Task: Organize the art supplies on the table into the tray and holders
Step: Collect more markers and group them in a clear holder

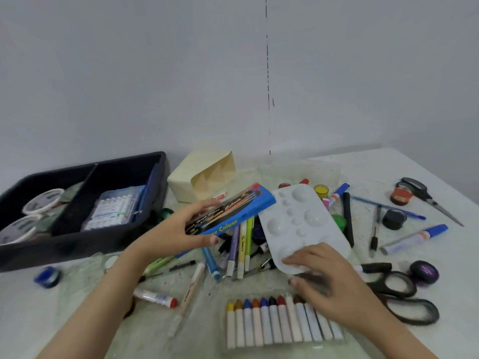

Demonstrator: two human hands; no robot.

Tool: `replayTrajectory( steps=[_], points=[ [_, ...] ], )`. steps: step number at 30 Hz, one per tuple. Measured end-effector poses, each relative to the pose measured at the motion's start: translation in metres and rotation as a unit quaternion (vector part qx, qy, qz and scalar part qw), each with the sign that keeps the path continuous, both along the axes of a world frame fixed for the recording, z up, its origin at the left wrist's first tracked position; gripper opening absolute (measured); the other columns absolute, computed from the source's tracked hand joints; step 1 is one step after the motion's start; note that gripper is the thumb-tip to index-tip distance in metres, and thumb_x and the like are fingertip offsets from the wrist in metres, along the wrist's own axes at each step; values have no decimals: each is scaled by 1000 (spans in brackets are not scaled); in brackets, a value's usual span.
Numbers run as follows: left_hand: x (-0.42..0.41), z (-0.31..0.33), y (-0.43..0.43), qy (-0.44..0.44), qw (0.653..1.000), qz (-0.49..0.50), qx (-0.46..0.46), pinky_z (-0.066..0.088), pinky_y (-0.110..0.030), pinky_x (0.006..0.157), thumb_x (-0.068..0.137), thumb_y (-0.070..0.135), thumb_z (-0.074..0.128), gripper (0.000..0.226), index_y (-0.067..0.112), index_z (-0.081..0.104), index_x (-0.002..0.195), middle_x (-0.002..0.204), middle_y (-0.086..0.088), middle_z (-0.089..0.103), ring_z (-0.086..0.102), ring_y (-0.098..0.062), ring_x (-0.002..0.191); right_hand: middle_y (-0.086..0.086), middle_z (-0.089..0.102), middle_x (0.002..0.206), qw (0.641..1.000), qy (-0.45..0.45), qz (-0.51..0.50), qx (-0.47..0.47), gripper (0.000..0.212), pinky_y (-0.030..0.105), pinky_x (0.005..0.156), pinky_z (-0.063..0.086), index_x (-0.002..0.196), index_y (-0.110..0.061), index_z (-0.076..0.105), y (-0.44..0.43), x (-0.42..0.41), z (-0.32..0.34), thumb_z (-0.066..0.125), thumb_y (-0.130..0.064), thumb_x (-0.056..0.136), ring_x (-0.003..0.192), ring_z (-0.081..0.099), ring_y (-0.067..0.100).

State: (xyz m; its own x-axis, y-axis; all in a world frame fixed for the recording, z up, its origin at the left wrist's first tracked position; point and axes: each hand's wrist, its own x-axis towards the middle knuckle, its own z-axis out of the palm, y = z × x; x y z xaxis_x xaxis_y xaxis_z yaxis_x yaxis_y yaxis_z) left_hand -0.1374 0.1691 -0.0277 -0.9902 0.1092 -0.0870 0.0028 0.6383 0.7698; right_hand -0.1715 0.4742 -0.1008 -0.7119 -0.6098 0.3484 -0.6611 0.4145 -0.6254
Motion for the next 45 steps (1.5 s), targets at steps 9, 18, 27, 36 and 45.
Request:
replayTrajectory(
  steps=[9, 18, 27, 36, 45],
  points=[
    [104, -29, -21, -65, 995, 19, -79, 40, -18, 100, 57, 31, 77, 90, 60, 32, 129, 132, 29, 40, 40, 13, 118, -36, 29, 129, 976, -14, 122, 181, 72, 3, 98, 14, 132, -54, 40, -4, 34, -7, 65, -70, 66, 123, 23, -17],
    [144, -31, -19, -65, 987, 49, -142, 39, -19, 97, 60, 25, 80, 88, 58, 32, 127, 126, 38, 28, 32, 14, 117, -38, 33, 119, 985, -40, 84, 147, 60, 1, 93, 21, 116, -65, 39, -1, 48, -9, 63, -66, 61, 117, 28, -15],
    [159, -25, -23, -28, 973, 68, -219, 35, -25, 99, 61, 27, 79, 88, 61, 30, 126, 127, 40, 23, 26, 8, 119, -35, 44, 117, 996, -19, -8, 88, 59, 6, 90, 27, 112, -63, 46, 14, 58, -1, 62, -71, 56, 116, 33, -13],
    [159, -29, -12, -23, 980, 51, -191, 34, -21, 99, 63, 22, 80, 88, 60, 30, 125, 127, 40, 23, 21, 17, 119, -31, 48, 115, 998, -19, 10, 64, 61, 14, 91, 31, 115, -59, 52, 14, 64, 6, 67, -67, 56, 115, 41, -5],
    [160, -30, -15, -26, 983, 46, -177, 37, -26, 103, 63, 21, 79, 88, 60, 31, 126, 129, 42, 22, 20, 18, 121, -37, 48, 111, 997, -67, 7, 37, 54, 2, 87, 26, 103, -68, 51, 12, 68, 10, 64, -70, 51, 113, 35, -16]
  ],
)
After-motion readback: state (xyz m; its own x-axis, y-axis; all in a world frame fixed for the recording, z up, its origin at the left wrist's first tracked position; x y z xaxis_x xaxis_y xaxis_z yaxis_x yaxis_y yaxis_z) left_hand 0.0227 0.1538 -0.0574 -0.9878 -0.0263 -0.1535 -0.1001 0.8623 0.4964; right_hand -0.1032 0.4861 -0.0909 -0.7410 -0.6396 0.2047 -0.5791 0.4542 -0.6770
